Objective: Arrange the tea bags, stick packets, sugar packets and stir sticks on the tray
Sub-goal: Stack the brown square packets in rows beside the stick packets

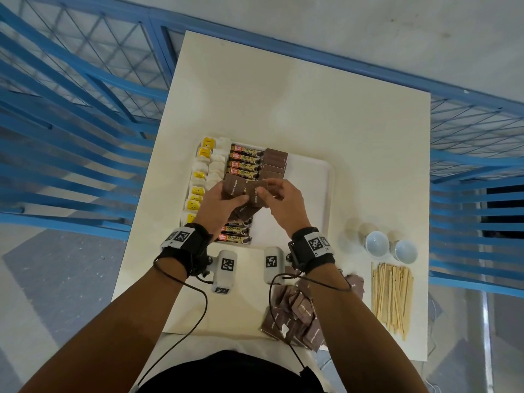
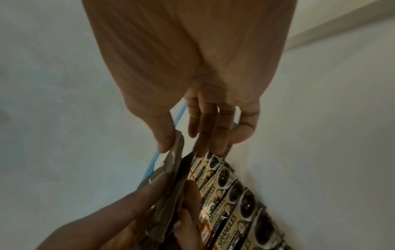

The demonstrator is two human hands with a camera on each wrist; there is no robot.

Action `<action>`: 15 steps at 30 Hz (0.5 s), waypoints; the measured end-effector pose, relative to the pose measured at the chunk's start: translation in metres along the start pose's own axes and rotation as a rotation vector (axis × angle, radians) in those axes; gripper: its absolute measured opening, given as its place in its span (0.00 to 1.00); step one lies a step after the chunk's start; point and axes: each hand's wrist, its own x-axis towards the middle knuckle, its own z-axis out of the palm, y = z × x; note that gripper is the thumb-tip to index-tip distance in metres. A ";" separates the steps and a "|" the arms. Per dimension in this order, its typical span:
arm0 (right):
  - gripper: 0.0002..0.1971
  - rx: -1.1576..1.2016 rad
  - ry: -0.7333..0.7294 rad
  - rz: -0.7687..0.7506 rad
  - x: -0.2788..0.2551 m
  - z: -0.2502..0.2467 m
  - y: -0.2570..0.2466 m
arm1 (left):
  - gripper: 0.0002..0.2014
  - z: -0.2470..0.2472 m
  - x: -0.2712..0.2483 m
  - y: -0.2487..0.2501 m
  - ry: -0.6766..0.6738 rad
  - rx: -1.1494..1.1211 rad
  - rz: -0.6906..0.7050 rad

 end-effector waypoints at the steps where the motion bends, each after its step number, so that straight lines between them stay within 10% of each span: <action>1: 0.17 -0.005 -0.030 0.033 -0.002 0.000 0.001 | 0.16 0.001 0.000 0.000 0.004 0.006 0.005; 15: 0.09 -0.357 0.067 -0.078 0.029 -0.012 0.022 | 0.15 -0.015 0.007 -0.009 0.079 0.033 -0.033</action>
